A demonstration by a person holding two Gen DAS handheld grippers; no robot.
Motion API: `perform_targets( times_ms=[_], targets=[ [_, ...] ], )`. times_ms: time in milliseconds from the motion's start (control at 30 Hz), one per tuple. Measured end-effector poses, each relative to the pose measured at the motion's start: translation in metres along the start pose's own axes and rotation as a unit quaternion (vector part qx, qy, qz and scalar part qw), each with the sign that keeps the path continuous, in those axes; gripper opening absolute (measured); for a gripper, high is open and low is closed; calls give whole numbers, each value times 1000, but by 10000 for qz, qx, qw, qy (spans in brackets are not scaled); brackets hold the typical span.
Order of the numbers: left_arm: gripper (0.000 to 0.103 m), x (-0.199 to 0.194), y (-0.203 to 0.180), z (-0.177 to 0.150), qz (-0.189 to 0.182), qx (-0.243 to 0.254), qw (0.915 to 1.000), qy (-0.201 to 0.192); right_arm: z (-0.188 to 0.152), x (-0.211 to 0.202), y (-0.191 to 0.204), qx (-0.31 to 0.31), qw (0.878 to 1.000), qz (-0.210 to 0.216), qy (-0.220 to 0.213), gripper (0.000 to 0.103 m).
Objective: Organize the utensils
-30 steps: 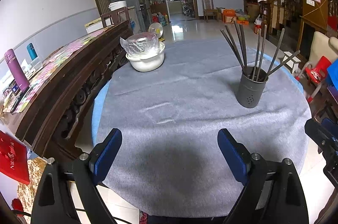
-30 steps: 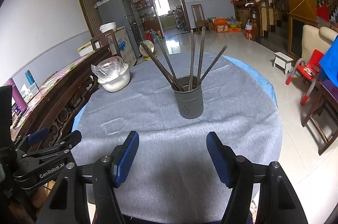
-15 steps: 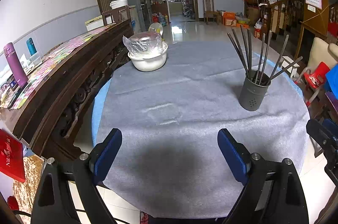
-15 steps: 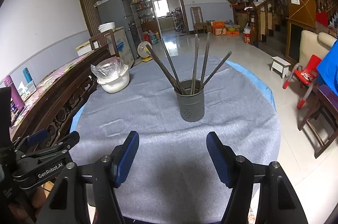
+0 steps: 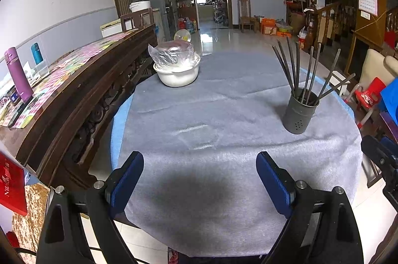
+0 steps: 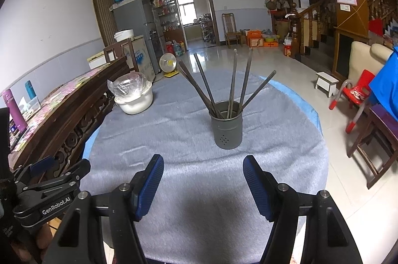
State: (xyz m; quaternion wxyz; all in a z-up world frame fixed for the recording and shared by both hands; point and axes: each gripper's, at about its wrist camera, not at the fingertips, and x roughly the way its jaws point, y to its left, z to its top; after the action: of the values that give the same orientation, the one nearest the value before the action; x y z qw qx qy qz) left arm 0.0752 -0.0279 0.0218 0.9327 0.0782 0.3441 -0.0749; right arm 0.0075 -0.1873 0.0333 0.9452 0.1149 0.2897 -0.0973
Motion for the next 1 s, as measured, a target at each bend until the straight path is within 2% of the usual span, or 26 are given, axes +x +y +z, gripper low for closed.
perform_targets(
  times_ms=[833,933,1000],
  targets=[
    [92,-5,8,19,-48,54,9999,-135,20,3,6,9,9998,-91,-192,71],
    [92,1,6,20,-141,33,9998,-100,22,11,-1,22,9998,-110,-151,71],
    [92,15,8,20,-314,-51,9995,84,21,23,-11,95,9998,-148,-46,71]
  ],
)
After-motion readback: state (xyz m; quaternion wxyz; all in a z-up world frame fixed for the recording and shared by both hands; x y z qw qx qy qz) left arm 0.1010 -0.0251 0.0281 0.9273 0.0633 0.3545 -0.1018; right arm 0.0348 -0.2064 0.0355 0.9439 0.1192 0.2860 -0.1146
